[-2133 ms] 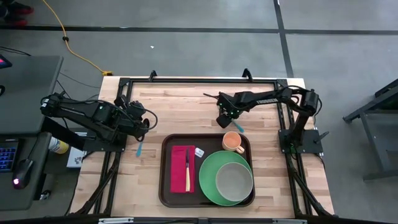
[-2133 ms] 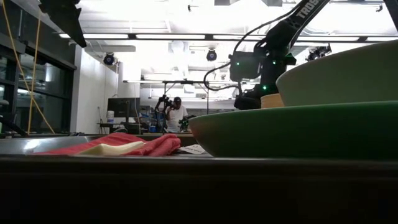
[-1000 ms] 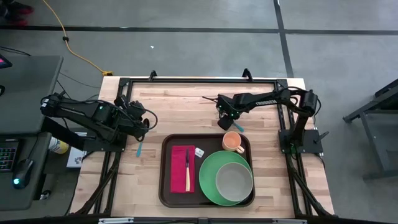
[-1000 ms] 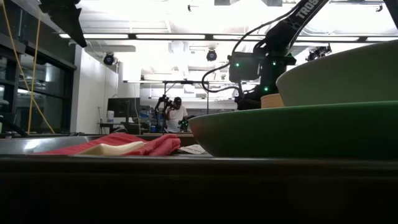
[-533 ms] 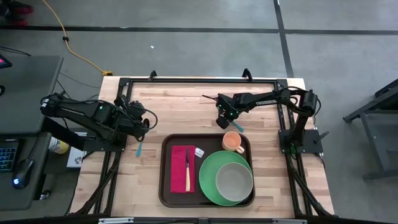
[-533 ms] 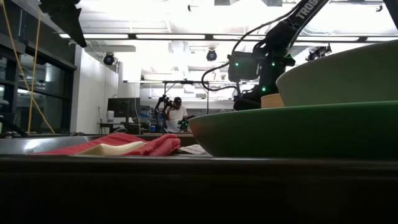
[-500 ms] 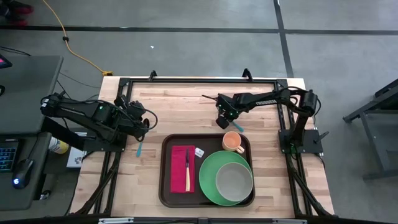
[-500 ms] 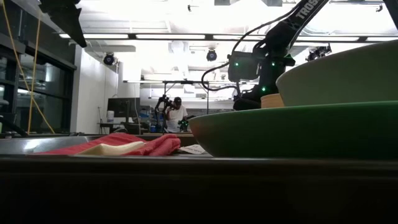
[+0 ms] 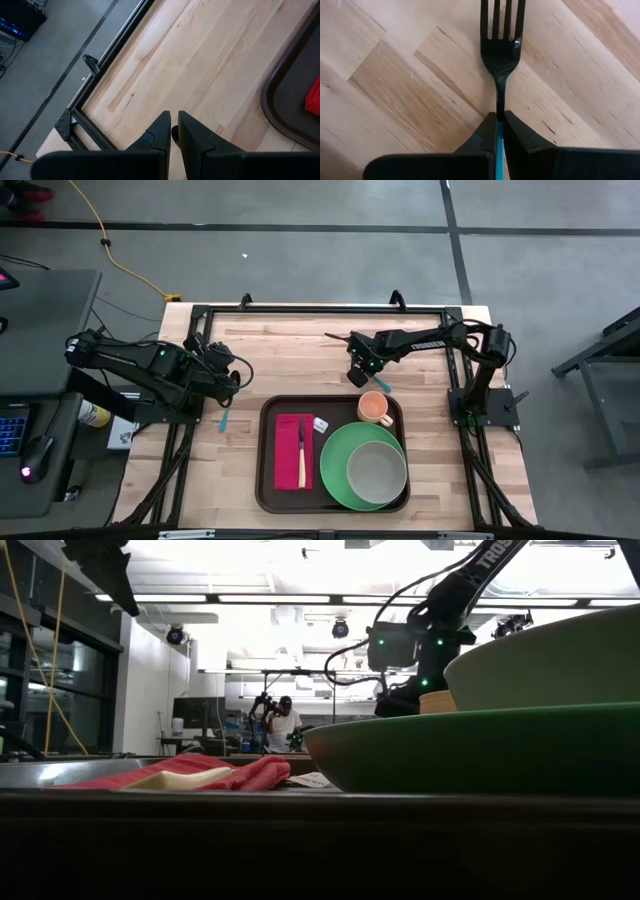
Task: Set up tray
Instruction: Put the blue fork on the red table napkin to the left of the yellow table knife
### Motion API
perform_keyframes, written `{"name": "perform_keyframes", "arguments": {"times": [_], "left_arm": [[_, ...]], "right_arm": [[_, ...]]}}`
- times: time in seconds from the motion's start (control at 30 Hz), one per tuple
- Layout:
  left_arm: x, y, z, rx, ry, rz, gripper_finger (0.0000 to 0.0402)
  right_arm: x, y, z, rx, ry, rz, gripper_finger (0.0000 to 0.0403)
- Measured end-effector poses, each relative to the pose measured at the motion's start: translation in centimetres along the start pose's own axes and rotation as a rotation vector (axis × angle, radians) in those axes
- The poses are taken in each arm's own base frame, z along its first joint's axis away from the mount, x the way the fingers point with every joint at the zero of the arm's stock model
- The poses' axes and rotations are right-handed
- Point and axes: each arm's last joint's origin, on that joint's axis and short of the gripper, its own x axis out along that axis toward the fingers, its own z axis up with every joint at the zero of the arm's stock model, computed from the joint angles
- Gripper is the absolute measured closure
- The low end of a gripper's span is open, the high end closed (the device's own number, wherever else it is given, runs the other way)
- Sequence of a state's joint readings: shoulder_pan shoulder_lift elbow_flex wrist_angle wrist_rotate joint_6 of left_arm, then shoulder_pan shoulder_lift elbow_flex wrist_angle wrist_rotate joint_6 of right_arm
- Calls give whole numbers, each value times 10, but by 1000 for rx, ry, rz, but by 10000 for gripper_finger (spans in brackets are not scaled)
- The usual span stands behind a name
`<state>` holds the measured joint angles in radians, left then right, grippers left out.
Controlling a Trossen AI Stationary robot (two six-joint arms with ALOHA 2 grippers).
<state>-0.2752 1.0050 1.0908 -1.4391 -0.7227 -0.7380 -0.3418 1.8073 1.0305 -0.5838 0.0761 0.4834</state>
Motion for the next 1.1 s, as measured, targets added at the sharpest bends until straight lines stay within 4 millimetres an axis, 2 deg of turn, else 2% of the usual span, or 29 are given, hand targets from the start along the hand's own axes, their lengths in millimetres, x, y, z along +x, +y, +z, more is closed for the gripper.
{"name": "perform_keyframes", "arguments": {"times": [0.27, 0.6, 0.77, 1.1], "left_arm": [[0, 0, 0, 0, 0, 1, 334], [0, 0, 0, 1, 0, 1, 334], [0, 0, 0, 8, 0, 1, 334], [0, 0, 0, 35, 7, -9, 334]], "right_arm": [[-28, -17, -6, -22, 16, -90, 403], [-69, -30, -38, -14, 197, -175, 403], [-103, -28, -55, 57, 189, -53, 402], [-182, -1, -95, 276, -159, 312, 402]]}}
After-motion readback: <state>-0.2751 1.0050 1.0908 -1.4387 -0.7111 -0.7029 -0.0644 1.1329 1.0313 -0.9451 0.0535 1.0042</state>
